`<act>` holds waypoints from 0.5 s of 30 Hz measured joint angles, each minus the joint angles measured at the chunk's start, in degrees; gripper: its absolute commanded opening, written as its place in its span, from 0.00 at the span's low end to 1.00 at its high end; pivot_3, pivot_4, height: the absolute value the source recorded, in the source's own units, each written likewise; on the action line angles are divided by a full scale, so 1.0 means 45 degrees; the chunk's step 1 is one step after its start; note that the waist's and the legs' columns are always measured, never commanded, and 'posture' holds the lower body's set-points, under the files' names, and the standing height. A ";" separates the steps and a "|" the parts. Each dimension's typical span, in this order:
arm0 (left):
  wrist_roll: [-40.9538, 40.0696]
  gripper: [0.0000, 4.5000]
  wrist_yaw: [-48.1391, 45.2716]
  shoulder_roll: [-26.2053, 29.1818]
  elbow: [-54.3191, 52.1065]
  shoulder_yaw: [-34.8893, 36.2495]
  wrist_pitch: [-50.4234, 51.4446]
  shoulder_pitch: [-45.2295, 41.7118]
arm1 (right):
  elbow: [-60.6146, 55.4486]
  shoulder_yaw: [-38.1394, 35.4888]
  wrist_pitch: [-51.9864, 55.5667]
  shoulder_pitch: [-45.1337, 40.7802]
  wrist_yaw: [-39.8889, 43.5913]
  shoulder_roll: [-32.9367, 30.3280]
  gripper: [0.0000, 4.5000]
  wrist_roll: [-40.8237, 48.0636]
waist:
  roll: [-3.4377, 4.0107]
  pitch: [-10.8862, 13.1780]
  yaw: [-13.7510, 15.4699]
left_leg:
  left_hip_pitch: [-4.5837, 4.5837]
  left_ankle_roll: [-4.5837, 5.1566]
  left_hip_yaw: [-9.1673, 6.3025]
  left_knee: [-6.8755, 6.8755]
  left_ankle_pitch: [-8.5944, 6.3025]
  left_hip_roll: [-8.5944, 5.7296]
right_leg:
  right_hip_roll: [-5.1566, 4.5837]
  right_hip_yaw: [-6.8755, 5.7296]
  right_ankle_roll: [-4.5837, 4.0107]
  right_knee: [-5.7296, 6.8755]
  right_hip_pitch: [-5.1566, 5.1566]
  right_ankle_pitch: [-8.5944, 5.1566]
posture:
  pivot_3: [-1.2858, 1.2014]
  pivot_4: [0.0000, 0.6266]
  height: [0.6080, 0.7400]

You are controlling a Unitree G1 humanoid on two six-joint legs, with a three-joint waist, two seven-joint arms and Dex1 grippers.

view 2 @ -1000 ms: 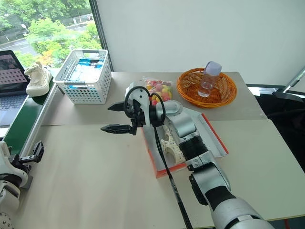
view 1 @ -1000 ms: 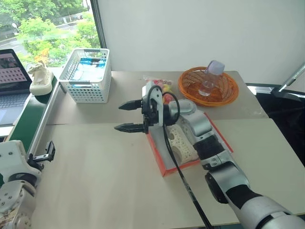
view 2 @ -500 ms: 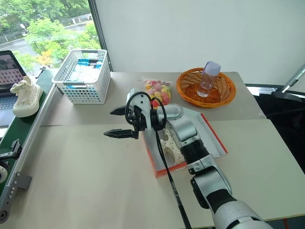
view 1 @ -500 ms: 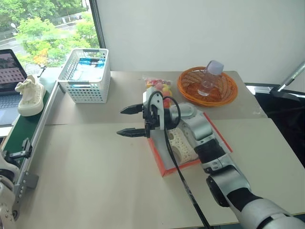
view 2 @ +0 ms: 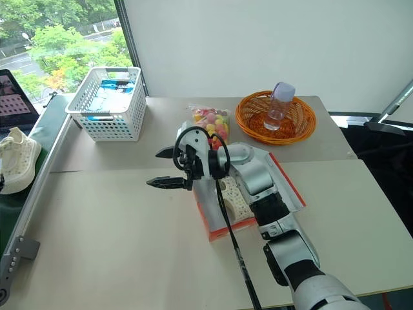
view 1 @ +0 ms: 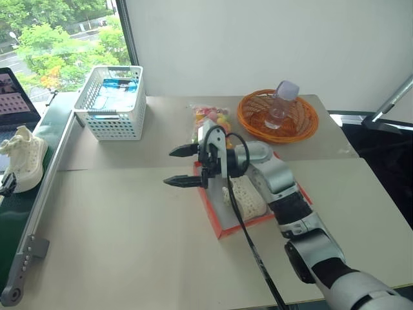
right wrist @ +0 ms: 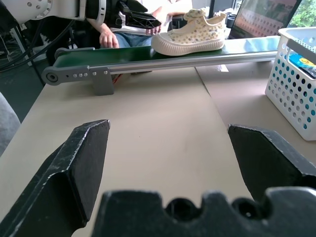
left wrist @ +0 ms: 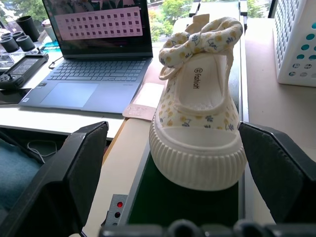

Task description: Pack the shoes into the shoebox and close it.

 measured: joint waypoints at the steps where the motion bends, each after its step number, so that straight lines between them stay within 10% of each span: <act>1: 0.0050 1.00 -0.0098 -0.0001 0.0205 -0.0099 -0.0196 -0.0003 | -0.0101 0.0002 0.0111 0.0014 0.0016 -0.0064 0.99 0.0002 | 0.0000 0.0000 0.0006 | 0.0000 0.0000 0.0000 0.0000 0.0000 0.0001 | 0.0000 -0.0001 -0.0001 0.0000 -0.0002 0.0000 | 0.52 0.24 1.00; 13: 0.0110 1.00 -0.0638 -0.0006 0.1100 -0.0487 -0.0745 -0.0140 | -0.0518 0.0014 0.0393 0.0075 0.0077 -0.0431 0.99 0.0032 | -0.0004 -0.0002 0.0015 | -0.0001 -0.0003 0.0002 -0.0002 -0.0002 0.0002 | 0.0000 -0.0001 -0.0001 0.0001 -0.0003 0.0000 | 0.52 0.24 1.00; 15: 0.0110 0.88 -0.0561 -0.0004 0.1327 -0.0507 -0.0527 -0.0136 | -0.0517 0.0015 0.0392 0.0073 0.0077 -0.0439 1.00 0.0030 | -0.0004 -0.0002 0.0021 | -0.0001 -0.0002 0.0002 -0.0001 -0.0001 0.0001 | 0.0000 -0.0001 -0.0002 0.0002 -0.0003 0.0000 | 0.52 0.24 1.00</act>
